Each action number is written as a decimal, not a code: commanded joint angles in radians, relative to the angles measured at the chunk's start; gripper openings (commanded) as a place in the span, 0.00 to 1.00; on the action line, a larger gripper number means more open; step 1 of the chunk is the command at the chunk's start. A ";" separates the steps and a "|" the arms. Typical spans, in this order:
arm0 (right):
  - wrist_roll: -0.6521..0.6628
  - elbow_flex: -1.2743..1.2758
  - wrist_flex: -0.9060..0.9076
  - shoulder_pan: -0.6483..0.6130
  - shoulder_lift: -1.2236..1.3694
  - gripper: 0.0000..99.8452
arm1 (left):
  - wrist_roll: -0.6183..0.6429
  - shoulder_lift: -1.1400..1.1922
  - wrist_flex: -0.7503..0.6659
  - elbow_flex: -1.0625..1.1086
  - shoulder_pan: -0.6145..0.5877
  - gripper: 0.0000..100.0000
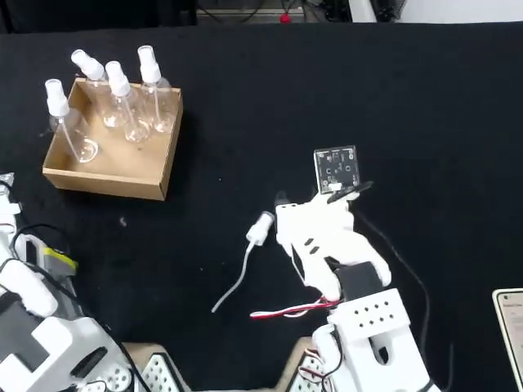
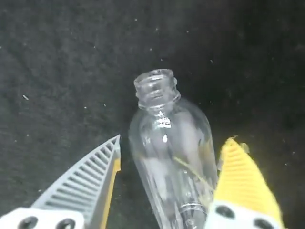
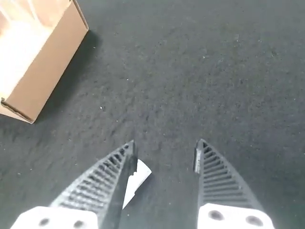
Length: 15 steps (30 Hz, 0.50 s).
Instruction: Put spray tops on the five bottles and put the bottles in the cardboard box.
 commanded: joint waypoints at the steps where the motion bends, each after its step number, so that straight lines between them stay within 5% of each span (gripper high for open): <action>1: 0.005 -0.008 0.000 -0.014 0.015 0.19 | -0.011 -0.037 0.012 -0.012 -0.005 0.16; 11: 0.005 -0.008 -0.002 -0.014 0.015 0.19 | -0.012 -0.035 0.118 -0.096 0.001 0.17; 15: 0.005 -0.008 0.000 -0.014 0.015 0.19 | -0.012 -0.028 0.104 -0.105 0.004 0.29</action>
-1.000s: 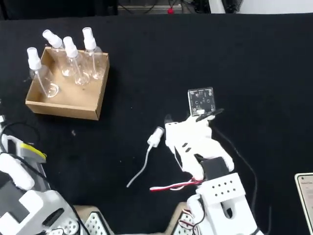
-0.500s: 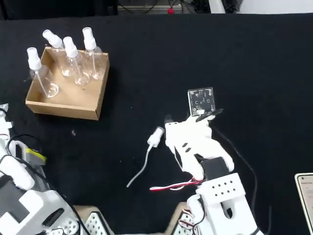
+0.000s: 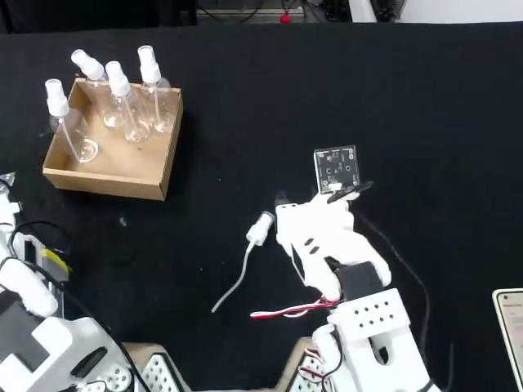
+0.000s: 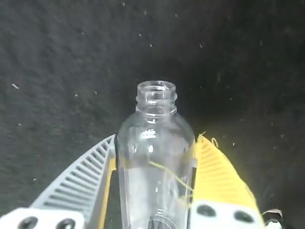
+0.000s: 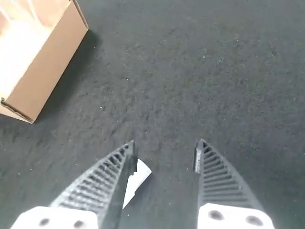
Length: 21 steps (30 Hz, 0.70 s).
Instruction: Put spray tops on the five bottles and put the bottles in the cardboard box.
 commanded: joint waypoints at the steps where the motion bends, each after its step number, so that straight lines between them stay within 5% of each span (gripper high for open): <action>1: 0.005 -0.007 0.000 -0.014 0.015 0.19 | -0.006 -0.029 0.000 -0.064 0.001 0.32; 16: 0.005 -0.007 0.005 -0.014 0.015 0.19 | -0.110 -0.031 -0.005 0.022 -0.001 0.30; 21: 0.005 -0.007 0.006 -0.014 0.015 0.19 | -0.112 -0.031 0.002 0.022 0.001 0.15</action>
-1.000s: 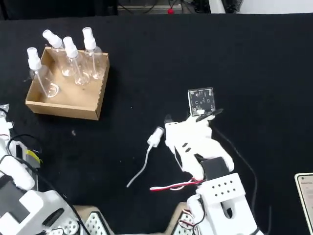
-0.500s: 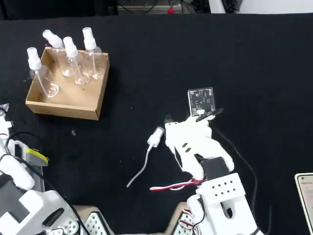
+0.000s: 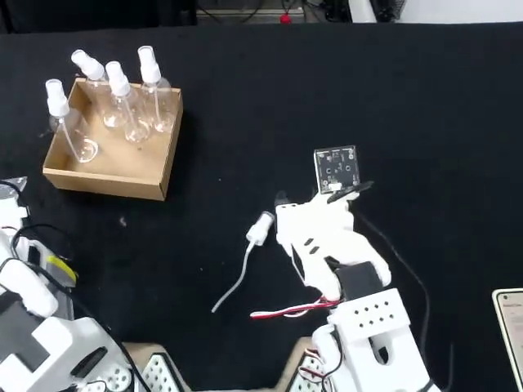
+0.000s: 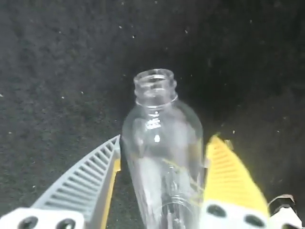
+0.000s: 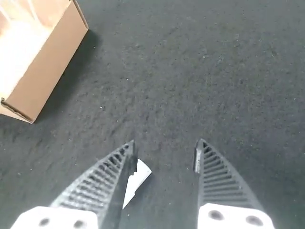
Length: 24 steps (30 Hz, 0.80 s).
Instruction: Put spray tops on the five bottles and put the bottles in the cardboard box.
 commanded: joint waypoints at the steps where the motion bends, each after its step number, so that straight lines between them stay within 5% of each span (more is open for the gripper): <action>1: 0.005 -0.007 0.006 -0.014 0.015 0.19 | -0.006 -0.035 0.003 -0.005 0.001 0.15; 13: 0.003 -0.154 0.095 -0.061 0.018 0.19 | 0.169 -0.075 0.141 -0.136 0.111 0.16; 24: -0.130 -0.226 0.005 -0.173 0.185 0.19 | 0.407 -0.479 0.000 0.136 0.252 0.16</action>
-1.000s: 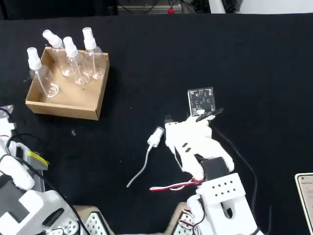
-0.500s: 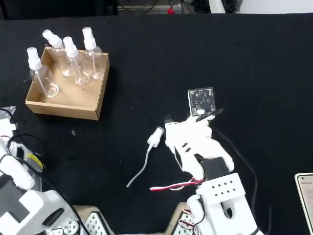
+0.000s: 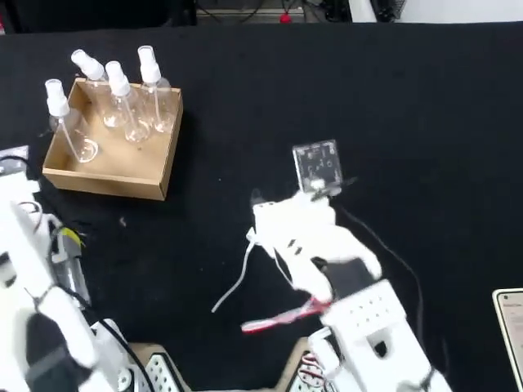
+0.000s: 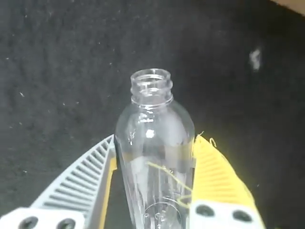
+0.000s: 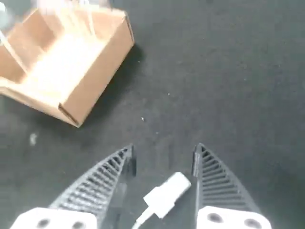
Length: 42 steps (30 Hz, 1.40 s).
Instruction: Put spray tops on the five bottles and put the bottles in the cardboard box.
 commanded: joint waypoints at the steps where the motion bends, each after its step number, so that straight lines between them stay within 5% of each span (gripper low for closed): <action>1: -0.054 -0.107 -0.034 -0.018 0.127 0.19 | 0.078 -0.144 -0.061 0.084 0.064 0.16; 10: -0.109 -0.242 -0.009 -0.104 0.460 0.19 | 0.209 -0.163 -0.206 0.231 0.064 0.16; 21: -0.114 -0.532 0.287 -0.120 0.691 0.20 | 0.259 -0.164 -0.232 0.268 0.061 0.16; 28: -0.269 -0.639 0.356 -0.120 0.901 0.32 | 0.265 -0.164 -0.232 0.275 0.062 0.16; 36: -0.446 -0.671 0.285 -0.114 1.043 0.29 | 0.265 -0.164 -0.238 0.288 0.061 0.16; 42: -0.453 -0.668 0.282 -0.112 1.086 0.29 | 0.265 -0.164 -0.236 0.289 0.070 0.16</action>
